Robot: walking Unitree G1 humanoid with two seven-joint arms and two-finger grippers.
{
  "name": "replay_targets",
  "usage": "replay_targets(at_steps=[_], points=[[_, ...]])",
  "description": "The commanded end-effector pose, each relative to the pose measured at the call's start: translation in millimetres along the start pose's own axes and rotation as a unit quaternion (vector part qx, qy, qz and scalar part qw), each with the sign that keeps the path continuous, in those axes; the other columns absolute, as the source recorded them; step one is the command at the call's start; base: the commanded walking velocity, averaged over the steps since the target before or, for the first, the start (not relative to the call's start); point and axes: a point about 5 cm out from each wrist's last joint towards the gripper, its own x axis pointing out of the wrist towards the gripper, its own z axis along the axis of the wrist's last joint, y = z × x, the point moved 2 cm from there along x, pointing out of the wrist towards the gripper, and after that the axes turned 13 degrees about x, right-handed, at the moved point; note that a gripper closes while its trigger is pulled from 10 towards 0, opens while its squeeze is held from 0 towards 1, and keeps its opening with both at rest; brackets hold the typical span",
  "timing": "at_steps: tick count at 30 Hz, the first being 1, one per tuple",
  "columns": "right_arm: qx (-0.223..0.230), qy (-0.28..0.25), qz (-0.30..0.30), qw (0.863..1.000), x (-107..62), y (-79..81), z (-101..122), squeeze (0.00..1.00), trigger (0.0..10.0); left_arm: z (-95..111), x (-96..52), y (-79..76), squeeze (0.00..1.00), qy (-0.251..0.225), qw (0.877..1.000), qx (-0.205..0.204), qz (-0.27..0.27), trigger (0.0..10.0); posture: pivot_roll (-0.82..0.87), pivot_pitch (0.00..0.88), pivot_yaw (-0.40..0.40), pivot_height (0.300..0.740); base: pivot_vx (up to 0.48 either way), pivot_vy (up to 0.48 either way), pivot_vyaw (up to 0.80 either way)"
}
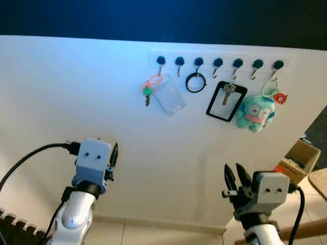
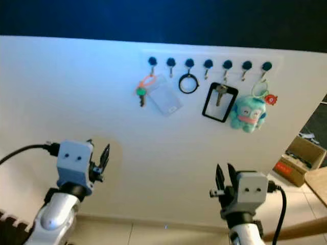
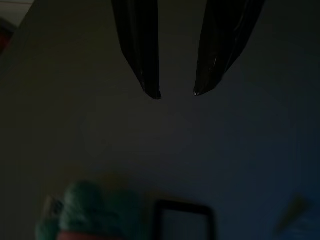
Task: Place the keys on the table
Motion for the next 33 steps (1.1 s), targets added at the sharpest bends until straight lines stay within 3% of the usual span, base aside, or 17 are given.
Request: replay_targets(at_steps=[1, 5, 12, 16, 21, 23, 27, 33], points=[[-0.009, 0.016, -0.017, 1.000, -4.0, -10.1, -7.0, 0.00, 10.0, 5.3, -1.4, -2.1, 0.00, -0.010, 1.000, -0.006, -0.008, 10.0, 0.05, 0.122, 0.012, 0.740, 0.274, 0.000, 0.00], [-0.013, 0.023, -0.013, 1.000, -4.8, -10.7, -9.6, 0.00, 10.0, 13.2, -2.1, -1.3, 0.00, -0.034, 0.999, -0.005, -0.010, 10.0, 0.05, 0.123, 0.009, 0.740, 0.122, 0.000, 0.00], [-0.052, 0.047, 0.043, 0.997, -12.8, 1.9, -21.9, 0.00, 10.0, 30.0, -2.5, 9.6, 0.00, -0.072, 0.997, 0.008, 0.014, 10.0, 0.06, 0.126, 0.000, 0.740, 0.000, 0.000, 0.00], [-0.061, 0.066, 0.044, 0.995, -20.4, -1.5, -31.9, 0.00, 10.0, 43.3, -1.0, 11.3, 0.00, -0.096, 0.995, 0.007, 0.011, 10.0, 0.06, 0.129, -0.004, 0.740, 0.000, 0.000, 0.00], [-0.066, 0.079, 0.040, 0.994, -25.7, -5.5, -40.1, 0.00, 10.0, 72.2, 6.4, 20.8, 0.00, -0.143, 0.989, -0.024, 0.014, 10.0, 0.06, 0.129, -0.008, 0.740, 0.000, 0.000, 0.00], [-0.067, 0.076, 0.040, 0.994, -23.3, -4.9, -39.4, 0.00, 10.0, 92.6, 11.1, 28.1, 0.00, -0.179, 0.983, -0.034, 0.011, 10.0, 0.06, 0.128, -0.008, 0.740, 0.000, 0.000, 0.00], [-0.067, 0.066, 0.041, 0.995, -18.4, -3.2, -37.2, 0.00, 10.0, 110.3, 14.1, 27.4, 0.00, -0.211, 0.977, -0.036, -0.014, 10.0, 0.07, 0.125, -0.007, 0.740, 0.000, 0.000, 0.00], [-0.066, 0.052, 0.042, 0.996, -12.5, -0.9, -34.0, 0.00, 10.0, 117.3, 23.6, 14.9, 0.00, -0.209, 0.977, -0.031, -0.037, 10.0, 0.07, 0.124, -0.005, 0.740, 0.000, 0.000, 0.00]])
